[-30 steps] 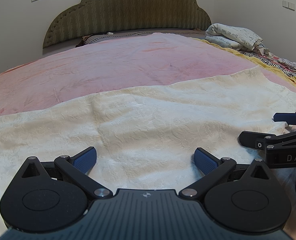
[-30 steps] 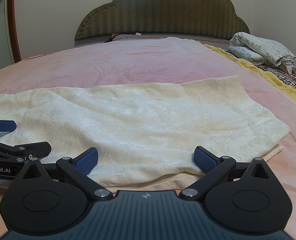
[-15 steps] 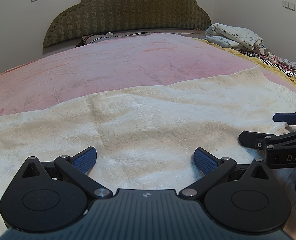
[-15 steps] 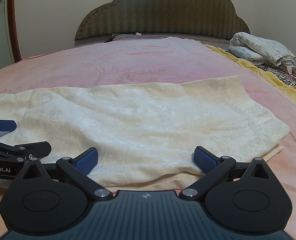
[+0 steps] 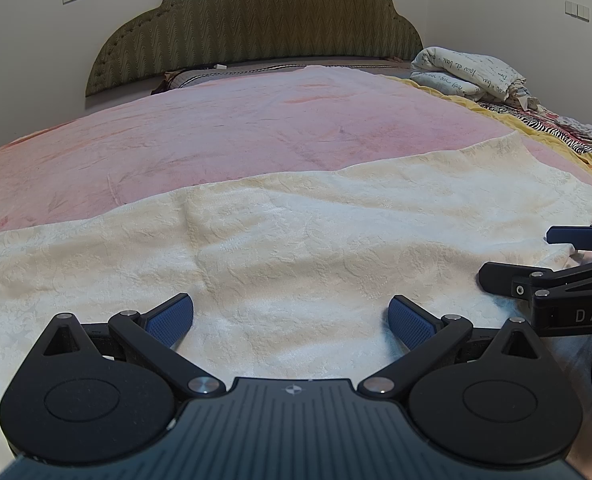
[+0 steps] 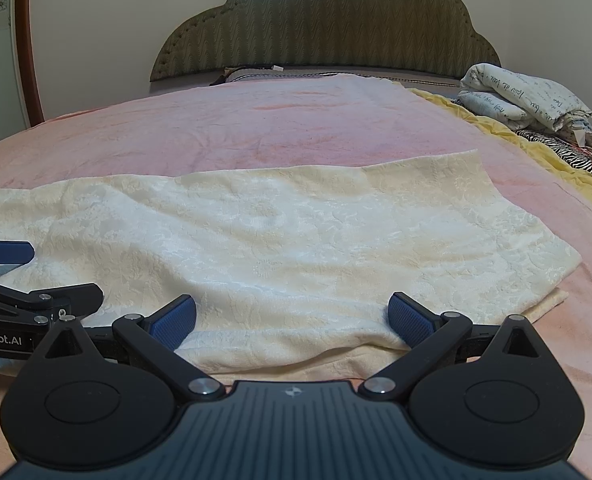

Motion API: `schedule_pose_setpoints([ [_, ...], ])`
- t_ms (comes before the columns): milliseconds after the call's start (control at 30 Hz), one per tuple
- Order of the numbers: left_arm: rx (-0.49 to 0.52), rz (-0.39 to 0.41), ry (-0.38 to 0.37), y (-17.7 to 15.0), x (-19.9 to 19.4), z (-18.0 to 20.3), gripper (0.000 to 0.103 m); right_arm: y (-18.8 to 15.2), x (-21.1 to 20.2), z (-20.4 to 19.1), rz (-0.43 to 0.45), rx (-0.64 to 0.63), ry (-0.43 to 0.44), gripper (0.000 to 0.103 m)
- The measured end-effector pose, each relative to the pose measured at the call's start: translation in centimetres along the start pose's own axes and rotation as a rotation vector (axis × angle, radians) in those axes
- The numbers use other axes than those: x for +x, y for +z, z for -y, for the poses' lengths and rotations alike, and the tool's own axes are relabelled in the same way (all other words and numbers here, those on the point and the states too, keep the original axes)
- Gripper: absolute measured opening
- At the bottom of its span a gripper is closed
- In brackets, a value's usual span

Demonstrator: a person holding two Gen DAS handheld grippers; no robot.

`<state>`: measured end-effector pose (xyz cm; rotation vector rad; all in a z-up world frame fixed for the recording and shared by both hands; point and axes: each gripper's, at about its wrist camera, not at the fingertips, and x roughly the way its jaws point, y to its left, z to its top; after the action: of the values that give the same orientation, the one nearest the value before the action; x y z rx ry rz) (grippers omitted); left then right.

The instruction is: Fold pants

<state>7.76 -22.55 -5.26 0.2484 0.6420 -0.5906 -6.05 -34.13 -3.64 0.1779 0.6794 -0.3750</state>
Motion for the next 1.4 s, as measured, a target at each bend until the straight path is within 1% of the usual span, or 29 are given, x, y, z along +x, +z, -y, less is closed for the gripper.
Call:
schedule_pose_setpoints([
  [800,-0.001,0.0,-0.001,0.0,0.0,0.0,0.103,0.2,0.1,0.0,-0.008,0.002,0.002,0.103],
  [833,0.0,0.0,-0.001,0.0,0.0,0.0,0.103,0.2,-0.1,0.2,-0.005,0.019,0.007,0.103],
  [900,0.0,0.0,-0.001,0.0,0.0,0.0,0.103,0.4,-1.3,1.3,0.035,0.09,0.038,0.103],
  [967,0.0,0.0,-0.001,0.0,0.0,0.1,0.103,0.7,-2.5,2.3,0.063,0.134,0.065,0.103],
  [1000,0.0,0.0,-0.001,0.0,0.0,0.0,0.103,0.8,-3.0,2.8,0.07,0.137,0.06,0.103],
  [1067,0.0,0.0,0.0,0.0,0.0,0.0,0.103,1.0,-4.0,4.1,0.085,0.135,0.023,0.103],
  [1133,-0.001,0.0,-0.001,0.0,0.0,0.0,0.103,0.9,-4.5,6.3,0.074,0.18,0.001,0.103],
  [1167,-0.001,-0.001,-0.001,0.0,0.0,0.0,0.103,0.6,-4.6,7.8,0.065,0.232,0.006,0.103],
  [1233,-0.002,-0.006,-0.006,0.0,-0.1,0.0,0.103,-0.1,-4.4,11.2,0.044,0.396,0.035,0.103],
  [1300,0.015,-0.024,-0.029,0.1,-0.5,-0.3,0.102,-1.1,-4.1,14.3,0.041,0.558,0.077,0.103],
  [1367,0.005,-0.057,-0.037,0.6,-0.7,-0.7,0.103,-1.9,-3.6,16.1,0.042,0.652,0.112,0.103],
  [1400,-0.03,-0.055,-0.02,0.6,-1.0,-1.0,0.102,-2.0,-3.4,16.5,0.048,0.667,0.132,0.103],
])
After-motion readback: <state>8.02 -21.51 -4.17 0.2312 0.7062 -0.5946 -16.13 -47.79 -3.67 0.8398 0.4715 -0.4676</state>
